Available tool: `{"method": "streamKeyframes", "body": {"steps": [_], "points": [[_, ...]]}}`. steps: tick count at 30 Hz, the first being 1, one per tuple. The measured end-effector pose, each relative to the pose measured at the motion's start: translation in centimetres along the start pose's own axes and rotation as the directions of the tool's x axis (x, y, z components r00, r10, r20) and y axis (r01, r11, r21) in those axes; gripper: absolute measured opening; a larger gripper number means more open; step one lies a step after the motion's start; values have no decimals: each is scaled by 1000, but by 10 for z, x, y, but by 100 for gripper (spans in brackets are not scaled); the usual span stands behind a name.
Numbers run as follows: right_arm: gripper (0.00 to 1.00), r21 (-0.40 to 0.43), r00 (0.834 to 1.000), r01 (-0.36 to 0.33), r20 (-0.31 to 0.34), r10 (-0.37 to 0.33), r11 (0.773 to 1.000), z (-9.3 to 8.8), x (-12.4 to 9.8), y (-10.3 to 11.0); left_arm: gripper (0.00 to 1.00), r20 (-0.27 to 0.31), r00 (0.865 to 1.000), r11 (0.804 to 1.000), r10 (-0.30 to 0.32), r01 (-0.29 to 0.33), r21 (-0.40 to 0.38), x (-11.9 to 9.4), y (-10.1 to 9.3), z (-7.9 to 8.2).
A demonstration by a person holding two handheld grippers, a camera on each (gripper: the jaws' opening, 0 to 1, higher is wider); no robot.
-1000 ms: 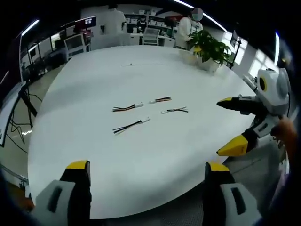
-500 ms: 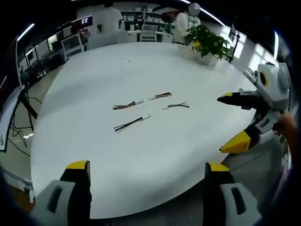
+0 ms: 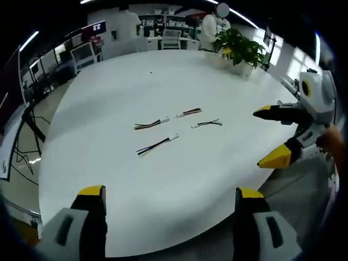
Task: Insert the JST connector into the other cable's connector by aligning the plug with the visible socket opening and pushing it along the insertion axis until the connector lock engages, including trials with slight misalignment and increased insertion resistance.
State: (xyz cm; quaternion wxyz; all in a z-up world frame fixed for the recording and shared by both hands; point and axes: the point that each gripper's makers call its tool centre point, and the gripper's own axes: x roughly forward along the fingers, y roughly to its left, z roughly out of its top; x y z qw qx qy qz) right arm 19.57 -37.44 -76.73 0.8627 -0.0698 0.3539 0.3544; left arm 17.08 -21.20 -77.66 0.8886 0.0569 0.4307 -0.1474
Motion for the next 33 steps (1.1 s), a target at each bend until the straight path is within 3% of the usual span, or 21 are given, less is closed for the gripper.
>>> {"method": "streamKeyframes", "body": {"steps": [33], "points": [[87,28,1000,-16,14,16,999,12,17,-10,96,18,999,999,-42,42,28,20,-1,27]]}}
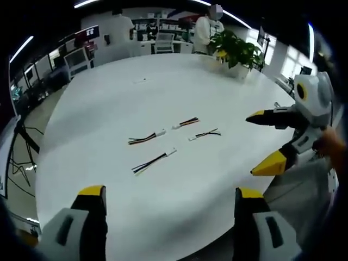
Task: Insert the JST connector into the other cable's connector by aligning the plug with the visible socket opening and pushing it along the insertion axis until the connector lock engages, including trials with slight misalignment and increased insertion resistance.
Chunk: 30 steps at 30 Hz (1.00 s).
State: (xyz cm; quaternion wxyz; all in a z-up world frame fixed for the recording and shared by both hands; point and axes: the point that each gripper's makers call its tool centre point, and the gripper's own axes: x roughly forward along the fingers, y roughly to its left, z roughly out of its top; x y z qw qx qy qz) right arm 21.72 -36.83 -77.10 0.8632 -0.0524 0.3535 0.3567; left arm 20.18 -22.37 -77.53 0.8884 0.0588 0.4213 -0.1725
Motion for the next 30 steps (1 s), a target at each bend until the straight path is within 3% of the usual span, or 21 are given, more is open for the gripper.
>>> {"method": "streamKeyframes", "body": {"steps": [6,14,18,21,30], "points": [[87,1,1000,-1,-2,1,1000,3,5,-4,95,0,1000,1000,-13,13,-12,4,1,4],[86,4,1000,3,-12,-3,1000,5,11,-10,96,-3,998,993,68,-67,96,9,13,10],[86,8,1000,4,-20,-4,1000,5,15,-13,96,-4,999,996,47,-46,77,12,11,12],[85,6,1000,3,-18,-3,1000,7,16,-14,95,7,1000,1000,0,-1,22,15,6,15],[86,2,1000,12,-18,-12,1000,11,21,-21,95,-6,1000,1000,3,-3,29,23,10,16]]}}
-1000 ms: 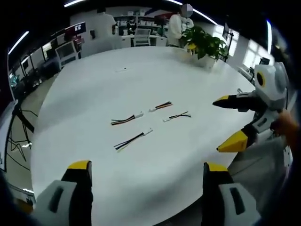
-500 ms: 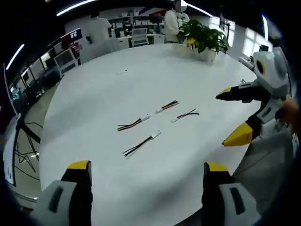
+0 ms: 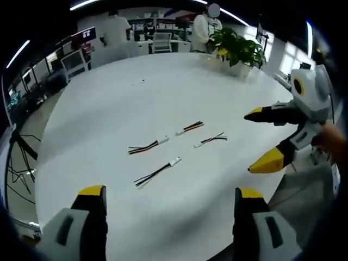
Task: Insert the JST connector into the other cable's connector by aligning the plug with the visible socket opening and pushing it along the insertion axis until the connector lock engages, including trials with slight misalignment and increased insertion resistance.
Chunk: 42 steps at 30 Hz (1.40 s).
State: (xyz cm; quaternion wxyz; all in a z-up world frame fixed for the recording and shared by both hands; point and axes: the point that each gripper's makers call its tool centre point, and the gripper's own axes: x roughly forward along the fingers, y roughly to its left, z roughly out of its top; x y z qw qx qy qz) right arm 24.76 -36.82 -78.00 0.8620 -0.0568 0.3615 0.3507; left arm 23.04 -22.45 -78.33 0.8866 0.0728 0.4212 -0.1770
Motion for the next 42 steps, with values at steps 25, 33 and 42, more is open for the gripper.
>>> {"method": "streamKeyframes", "body": {"steps": [25,33,42], "points": [[83,-167,998,-31,51,40,985,22,16,-5,99,83,996,993,-19,9,116,10,14,24],[82,-190,993,-36,100,56,981,30,14,-8,99,96,995,990,-37,23,141,11,17,26],[78,-181,996,-39,76,53,983,25,16,-14,99,25,1000,979,1,-6,206,16,28,17]]}}
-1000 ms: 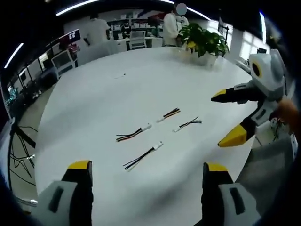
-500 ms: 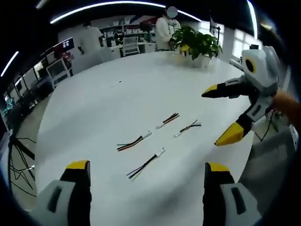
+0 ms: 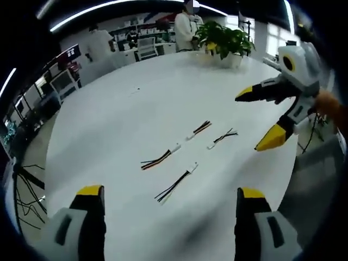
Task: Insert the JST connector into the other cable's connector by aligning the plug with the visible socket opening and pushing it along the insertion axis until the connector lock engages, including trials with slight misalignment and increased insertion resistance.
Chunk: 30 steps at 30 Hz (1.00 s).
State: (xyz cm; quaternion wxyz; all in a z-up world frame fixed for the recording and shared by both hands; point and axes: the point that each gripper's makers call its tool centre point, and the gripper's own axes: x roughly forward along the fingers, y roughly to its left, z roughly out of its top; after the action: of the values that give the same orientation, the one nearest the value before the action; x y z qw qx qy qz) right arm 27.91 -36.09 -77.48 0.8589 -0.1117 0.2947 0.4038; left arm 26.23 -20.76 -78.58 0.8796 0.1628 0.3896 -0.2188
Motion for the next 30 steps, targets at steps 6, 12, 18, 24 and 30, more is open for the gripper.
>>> {"method": "streamKeyframes", "body": {"steps": [6,12,18,24,30], "points": [[70,18,1000,-14,-20,14,1000,-5,1,-5,93,68,998,1000,-15,15,-7,1,1,12],[66,26,999,-32,-33,33,999,-7,3,-6,89,69,997,1000,-20,19,18,3,1,15],[61,50,996,-76,-31,78,996,-10,6,-4,89,91,994,998,-55,51,41,7,-2,18],[60,36,996,-88,-19,89,995,-13,6,-10,86,142,985,995,-102,101,16,8,-3,22],[55,79,991,-126,54,122,989,-2,4,-14,77,137,983,992,-123,124,3,15,6,14]]}}
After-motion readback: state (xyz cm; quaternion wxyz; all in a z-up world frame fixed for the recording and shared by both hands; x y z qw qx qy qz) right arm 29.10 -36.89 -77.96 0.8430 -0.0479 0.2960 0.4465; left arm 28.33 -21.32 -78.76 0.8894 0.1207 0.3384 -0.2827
